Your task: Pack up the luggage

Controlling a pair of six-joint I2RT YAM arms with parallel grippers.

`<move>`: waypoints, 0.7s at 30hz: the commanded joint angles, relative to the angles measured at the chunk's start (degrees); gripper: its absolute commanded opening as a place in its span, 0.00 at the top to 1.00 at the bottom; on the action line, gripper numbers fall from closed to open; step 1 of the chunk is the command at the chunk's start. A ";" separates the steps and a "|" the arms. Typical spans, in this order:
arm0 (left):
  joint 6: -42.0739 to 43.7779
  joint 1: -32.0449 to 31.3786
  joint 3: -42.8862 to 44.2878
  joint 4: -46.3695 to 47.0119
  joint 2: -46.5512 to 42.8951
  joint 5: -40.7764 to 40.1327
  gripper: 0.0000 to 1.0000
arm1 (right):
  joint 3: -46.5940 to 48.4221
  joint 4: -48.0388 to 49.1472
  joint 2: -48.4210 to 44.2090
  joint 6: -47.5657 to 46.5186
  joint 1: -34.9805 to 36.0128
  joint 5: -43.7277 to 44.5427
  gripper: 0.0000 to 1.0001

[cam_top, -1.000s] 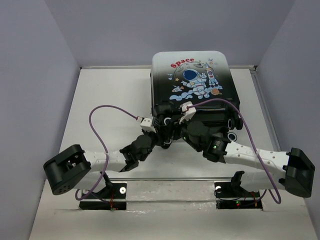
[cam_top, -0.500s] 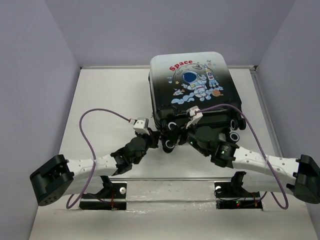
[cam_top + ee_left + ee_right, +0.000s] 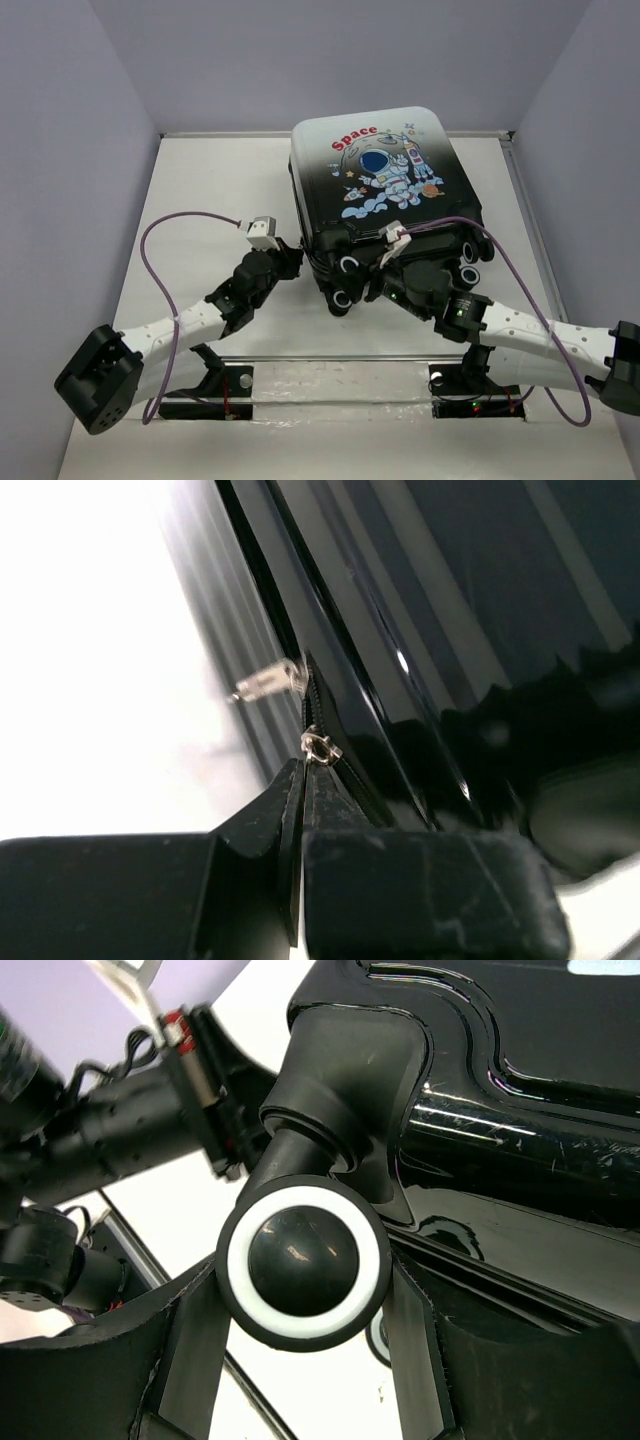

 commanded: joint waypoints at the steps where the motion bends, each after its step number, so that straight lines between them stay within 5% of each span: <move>1: 5.75 8.17 9.69 3.59 4.15 -19.75 0.94 | 1.68 3.68 -1.34 0.36 0.25 3.02 0.93; 6: 4.09 13.00 14.71 0.96 5.66 -20.99 0.94 | 2.91 3.95 0.77 -0.34 2.80 3.63 0.93; 8: 2.51 15.55 15.24 0.34 4.96 -18.63 0.86 | 3.44 4.65 1.65 -0.43 2.80 3.11 0.93; 10: 0.92 16.26 16.21 -1.93 2.95 -16.43 0.60 | 4.40 5.26 2.88 -0.43 3.42 1.88 0.93; 11: 0.48 16.26 16.30 -2.73 1.71 -15.29 0.34 | 4.93 5.70 4.97 -0.52 4.11 1.61 0.93; 13: -2.06 16.26 15.95 -5.89 -4.08 -14.06 0.11 | 7.21 6.84 9.18 -1.22 4.91 0.74 0.93; 17: -2.77 16.26 19.01 -13.97 -16.03 -10.89 0.01 | 15.29 7.82 19.45 -3.41 7.89 -1.02 0.93; 21: 0.39 16.26 25.15 -25.55 -25.96 -8.86 0.01 | 26.62 7.99 30.09 -5.70 10.26 -3.75 0.93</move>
